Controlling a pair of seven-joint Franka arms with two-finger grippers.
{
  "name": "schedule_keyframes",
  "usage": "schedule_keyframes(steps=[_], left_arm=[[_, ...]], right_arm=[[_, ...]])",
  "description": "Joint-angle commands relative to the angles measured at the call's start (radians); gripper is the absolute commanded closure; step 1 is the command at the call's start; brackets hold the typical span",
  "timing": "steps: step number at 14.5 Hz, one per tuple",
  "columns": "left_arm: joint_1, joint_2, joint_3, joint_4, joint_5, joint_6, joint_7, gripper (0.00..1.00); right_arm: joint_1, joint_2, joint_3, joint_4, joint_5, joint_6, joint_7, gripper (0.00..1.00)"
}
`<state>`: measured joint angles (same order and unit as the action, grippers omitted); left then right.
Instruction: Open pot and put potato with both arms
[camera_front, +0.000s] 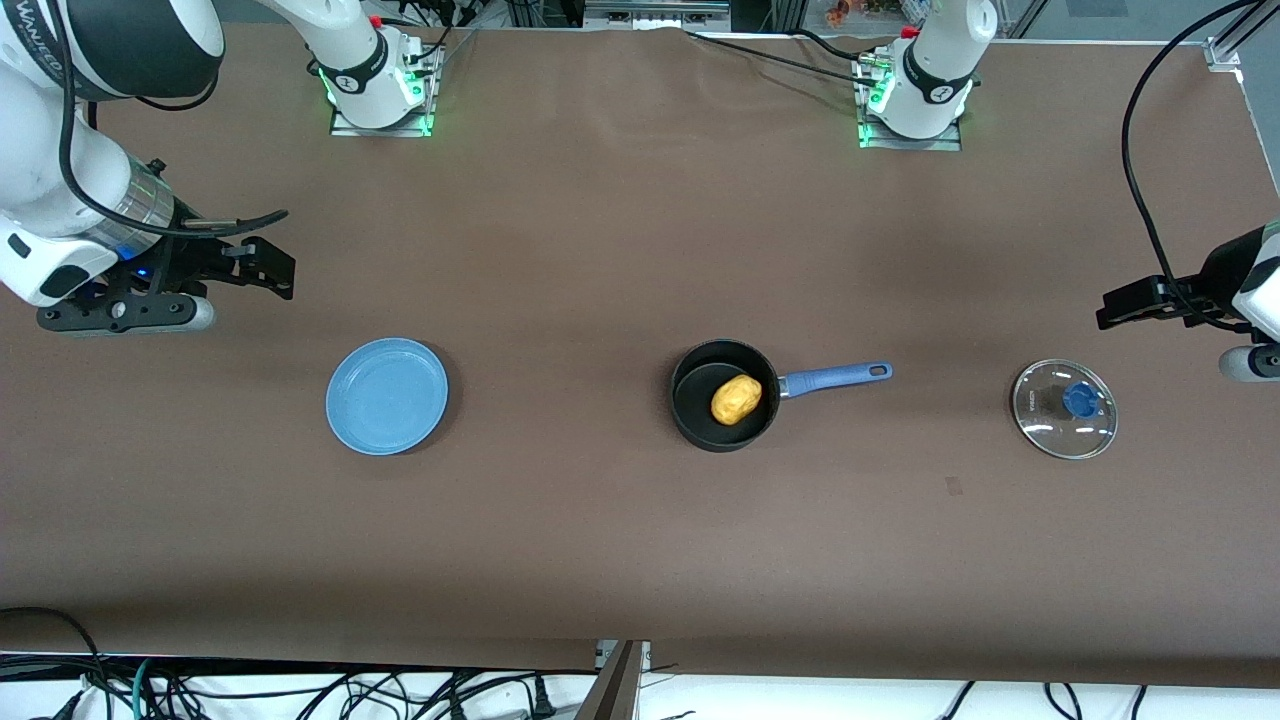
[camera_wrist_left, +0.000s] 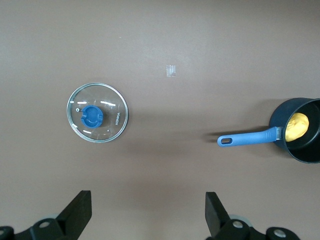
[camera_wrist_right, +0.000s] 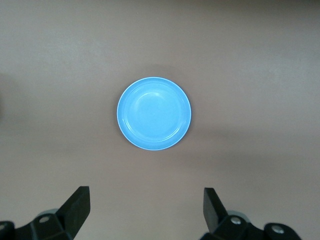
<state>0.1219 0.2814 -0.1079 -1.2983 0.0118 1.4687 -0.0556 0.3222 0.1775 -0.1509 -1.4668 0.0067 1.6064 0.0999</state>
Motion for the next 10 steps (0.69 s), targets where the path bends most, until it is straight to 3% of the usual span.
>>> schedule_keyframes(steps=[1, 10], left_arm=[[-0.002, 0.016, -0.001, 0.037, -0.021, -0.021, -0.009, 0.0], [-0.007, 0.016, -0.004, 0.039, -0.023, -0.021, -0.009, 0.0]], right_arm=[[0.005, -0.001, -0.002, 0.011, -0.008, -0.003, 0.0, 0.0], [-0.031, -0.007, -0.064, 0.005, -0.017, -0.068, 0.006, 0.0]])
